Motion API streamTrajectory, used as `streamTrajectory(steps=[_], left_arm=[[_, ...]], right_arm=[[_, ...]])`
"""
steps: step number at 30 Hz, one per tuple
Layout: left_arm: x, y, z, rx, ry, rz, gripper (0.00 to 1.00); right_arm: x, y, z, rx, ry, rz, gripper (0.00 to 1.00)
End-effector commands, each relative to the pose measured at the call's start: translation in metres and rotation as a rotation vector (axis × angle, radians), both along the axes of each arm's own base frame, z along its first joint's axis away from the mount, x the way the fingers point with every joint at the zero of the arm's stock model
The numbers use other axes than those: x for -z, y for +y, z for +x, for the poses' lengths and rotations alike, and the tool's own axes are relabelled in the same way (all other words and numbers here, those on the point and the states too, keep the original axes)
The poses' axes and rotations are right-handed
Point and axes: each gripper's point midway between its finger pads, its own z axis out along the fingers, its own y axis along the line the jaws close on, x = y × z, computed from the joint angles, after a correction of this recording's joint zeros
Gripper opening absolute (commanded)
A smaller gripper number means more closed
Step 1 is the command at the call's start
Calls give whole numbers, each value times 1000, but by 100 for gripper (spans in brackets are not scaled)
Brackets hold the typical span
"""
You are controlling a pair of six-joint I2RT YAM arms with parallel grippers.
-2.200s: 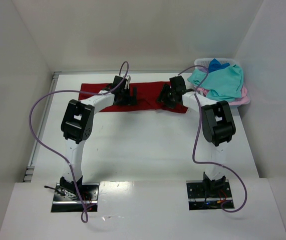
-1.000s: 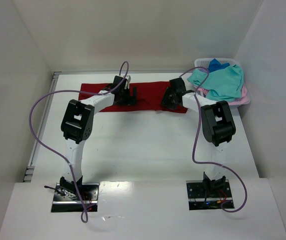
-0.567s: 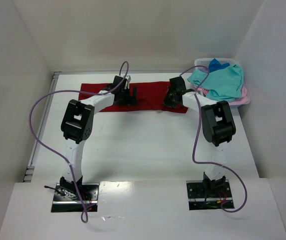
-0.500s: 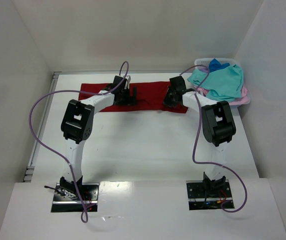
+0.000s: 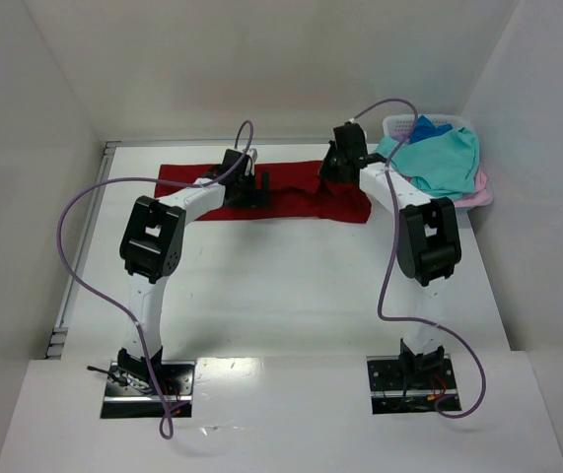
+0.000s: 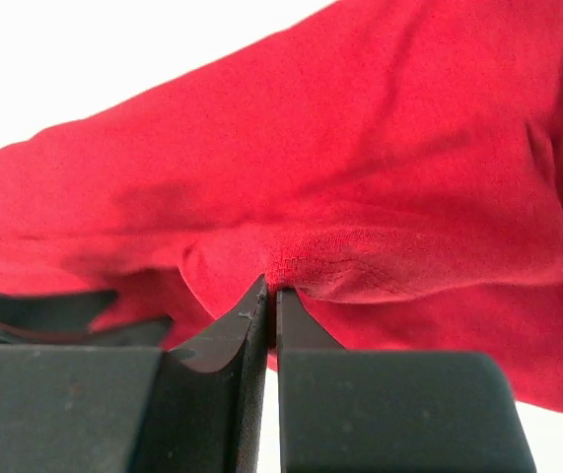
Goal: Fold and stack the t-shirts
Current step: Fold the other side of the tshirt into a rectangle
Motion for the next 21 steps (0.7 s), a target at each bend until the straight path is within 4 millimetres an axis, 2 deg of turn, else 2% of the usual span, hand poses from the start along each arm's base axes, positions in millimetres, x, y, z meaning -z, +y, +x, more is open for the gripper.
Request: streamTrajectory(steps=[1, 2, 3, 7, 8, 9, 10, 12, 13, 14, 17, 18, 19, 21], left_arm=[[45, 3, -22, 25, 119, 23, 98], [48, 3, -26, 31, 130, 19, 98], [48, 3, -26, 31, 130, 19, 98], [47, 2, -24, 31, 122, 16, 98], [47, 2, -24, 31, 122, 16, 98], [47, 2, -24, 38, 119, 21, 98], [48, 3, -26, 38, 128, 24, 98], [45, 2, -23, 38, 119, 21, 98], [45, 2, -23, 38, 119, 21, 98], [50, 3, -26, 38, 136, 27, 98], [50, 2, -27, 44, 139, 20, 98], [50, 2, -27, 44, 139, 20, 98], [50, 2, -27, 44, 139, 20, 98], [50, 2, -27, 44, 139, 20, 98]], right_arm=[[-5, -9, 22, 22, -28, -31, 6], [-11, -7, 27, 22, -44, -26, 6], [-8, -12, 32, 33, -43, -27, 6], [-11, -8, 50, 20, -73, -35, 6], [-18, -11, 57, 14, -88, -37, 6], [-17, -10, 61, 6, -95, -46, 9], [-7, -9, 65, 5, -85, -49, 10], [-12, -6, 74, -14, -104, -54, 16], [1, -5, 76, -15, -82, -60, 16], [-9, -3, 85, -14, -111, -52, 16], [-7, 0, 97, -19, -120, -57, 23], [-8, 0, 100, -26, -126, -66, 26], [-9, 1, 104, -26, -135, -64, 34], [-10, -3, 113, -23, -140, -72, 39]])
